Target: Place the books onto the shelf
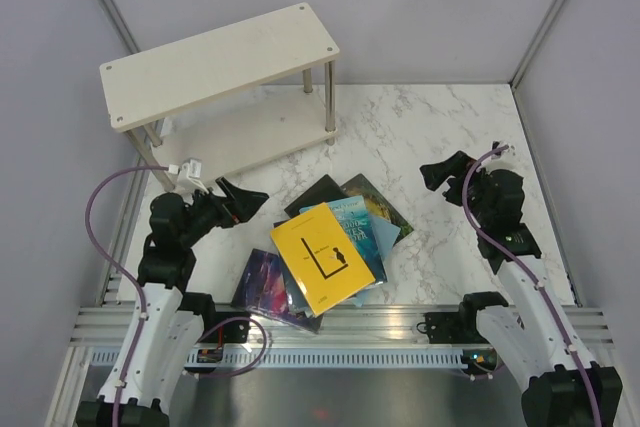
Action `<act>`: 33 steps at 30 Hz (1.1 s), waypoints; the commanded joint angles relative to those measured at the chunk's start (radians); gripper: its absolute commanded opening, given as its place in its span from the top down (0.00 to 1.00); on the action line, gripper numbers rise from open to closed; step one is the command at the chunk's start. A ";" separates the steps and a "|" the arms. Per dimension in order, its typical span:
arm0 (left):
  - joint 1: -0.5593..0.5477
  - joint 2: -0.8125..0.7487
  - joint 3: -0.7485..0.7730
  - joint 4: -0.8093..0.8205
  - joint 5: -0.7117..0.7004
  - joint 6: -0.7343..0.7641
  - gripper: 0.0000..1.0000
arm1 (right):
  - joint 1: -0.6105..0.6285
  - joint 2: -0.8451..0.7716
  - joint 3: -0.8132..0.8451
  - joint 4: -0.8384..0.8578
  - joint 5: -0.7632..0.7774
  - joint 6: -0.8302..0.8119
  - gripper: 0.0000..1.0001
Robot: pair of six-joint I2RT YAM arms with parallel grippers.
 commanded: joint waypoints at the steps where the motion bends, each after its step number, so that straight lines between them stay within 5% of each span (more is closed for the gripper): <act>1: 0.002 -0.027 0.001 -0.017 0.097 -0.049 0.00 | 0.013 -0.014 0.023 -0.010 0.000 -0.021 0.02; 4: 0.005 -0.023 0.031 -0.337 -0.220 -0.296 0.00 | 0.013 -0.044 0.017 -0.001 0.025 -0.027 0.02; 7: 0.006 0.055 -0.031 -0.190 -0.097 -0.319 0.00 | 0.015 -0.060 0.033 -0.021 0.025 -0.048 0.02; 11: 0.006 0.214 0.021 -0.253 -0.078 -0.238 0.00 | 0.015 -0.086 0.032 -0.025 0.029 -0.064 0.02; 17: -0.046 0.123 0.060 -0.367 -0.219 -0.241 0.00 | 0.016 -0.011 0.044 -0.021 -0.064 -0.062 0.02; 23: -0.482 0.137 0.176 -0.545 -0.598 -0.376 0.00 | 0.143 0.073 0.061 0.025 -0.103 -0.083 0.02; 28: -0.734 0.204 0.179 -0.536 -0.704 -0.503 0.00 | 0.405 0.107 0.125 -0.053 0.029 -0.122 0.02; 33: -0.955 0.328 0.210 -0.528 -0.806 -0.631 0.00 | 0.473 0.100 0.073 -0.029 0.028 -0.051 0.02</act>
